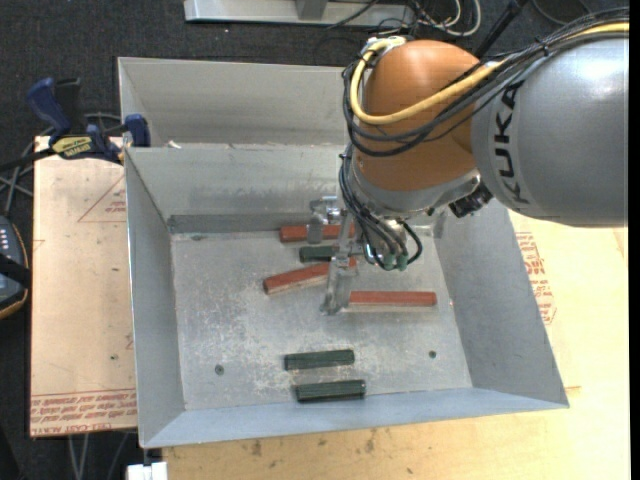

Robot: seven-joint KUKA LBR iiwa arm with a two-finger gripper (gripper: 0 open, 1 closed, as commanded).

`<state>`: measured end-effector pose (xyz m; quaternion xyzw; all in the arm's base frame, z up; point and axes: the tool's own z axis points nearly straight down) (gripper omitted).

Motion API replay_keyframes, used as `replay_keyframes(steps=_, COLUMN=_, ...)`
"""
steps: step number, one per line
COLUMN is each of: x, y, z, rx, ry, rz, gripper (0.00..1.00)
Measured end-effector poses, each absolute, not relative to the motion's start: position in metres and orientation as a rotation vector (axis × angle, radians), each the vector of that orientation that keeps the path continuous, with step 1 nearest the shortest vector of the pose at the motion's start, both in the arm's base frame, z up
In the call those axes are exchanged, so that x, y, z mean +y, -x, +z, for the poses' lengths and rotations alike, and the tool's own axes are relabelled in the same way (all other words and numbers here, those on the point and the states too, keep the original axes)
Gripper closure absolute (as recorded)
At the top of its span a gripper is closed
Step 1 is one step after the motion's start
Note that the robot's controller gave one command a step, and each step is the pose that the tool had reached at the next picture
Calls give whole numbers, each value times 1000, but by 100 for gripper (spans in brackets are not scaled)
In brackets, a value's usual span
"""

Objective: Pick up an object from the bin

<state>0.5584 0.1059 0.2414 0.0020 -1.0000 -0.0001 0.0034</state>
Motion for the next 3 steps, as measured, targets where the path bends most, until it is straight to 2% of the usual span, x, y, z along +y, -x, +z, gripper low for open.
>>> replay_keyframes(steps=1, x=105, y=-560, z=246, rx=-3143, ry=-2, rz=-2, gripper=0)
replay_keyframes(steps=2, x=92, y=-580, z=192, rx=-3150, ry=-41, rz=-3, gripper=0)
replay_keyframes(steps=3, x=70, y=-599, z=115, rx=-3146, ry=-94, rz=-2, gripper=0)
